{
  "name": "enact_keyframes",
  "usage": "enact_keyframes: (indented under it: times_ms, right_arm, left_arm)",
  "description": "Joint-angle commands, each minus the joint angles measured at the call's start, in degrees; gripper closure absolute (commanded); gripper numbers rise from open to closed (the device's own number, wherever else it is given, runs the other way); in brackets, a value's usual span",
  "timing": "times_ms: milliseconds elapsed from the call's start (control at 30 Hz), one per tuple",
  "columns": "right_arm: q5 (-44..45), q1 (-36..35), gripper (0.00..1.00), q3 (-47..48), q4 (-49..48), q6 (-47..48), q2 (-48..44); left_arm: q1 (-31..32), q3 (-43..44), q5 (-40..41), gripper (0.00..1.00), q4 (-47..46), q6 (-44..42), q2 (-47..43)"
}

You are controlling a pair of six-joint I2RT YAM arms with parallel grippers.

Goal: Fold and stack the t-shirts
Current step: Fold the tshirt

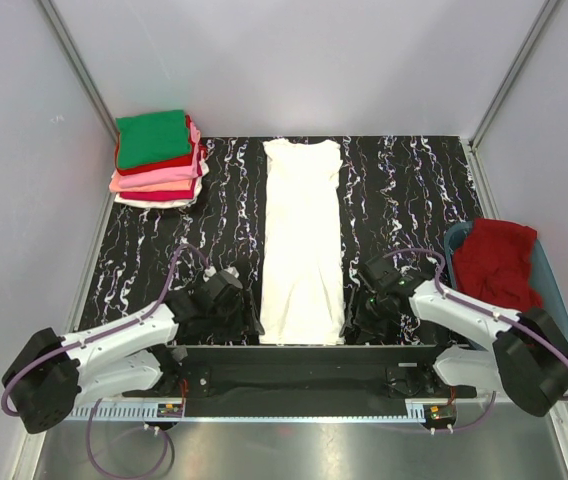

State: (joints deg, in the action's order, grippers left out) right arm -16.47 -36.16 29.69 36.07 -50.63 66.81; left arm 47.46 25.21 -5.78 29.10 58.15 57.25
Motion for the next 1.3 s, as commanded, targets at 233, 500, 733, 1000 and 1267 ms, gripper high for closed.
enact_keyframes:
  times_ms: [233, 500, 733, 1000, 1267]
  right_arm:
    - [2.3, -3.7, 0.48, 5.2, -5.5, -5.7, 6.2]
    - [6.6, -11.1, 0.69, 12.9, 0.2, -4.7, 18.8]
    - [7.9, -12.0, 0.99, 15.6, 2.4, -4.0, 20.8]
    - [8.6, -12.0, 1.0, 17.1, 6.6, -4.2, 14.8]
    - [9.8, -12.0, 1.0, 12.2, 11.8, -8.2, 0.6]
  left_arm:
    - [0.2, -0.7, -1.0, 0.31, -4.4, 2.1, -0.6]
    - [0.5, -1.3, -2.3, 0.31, -6.2, 4.5, -0.1]
    - [1.8, -4.3, -3.8, 0.33, -12.2, 7.1, 2.8]
    - [5.6, -0.4, -1.3, 0.86, -17.6, 5.7, 12.8]
    - [9.6, 1.1, 2.1, 1.0, -9.3, 8.6, 6.2]
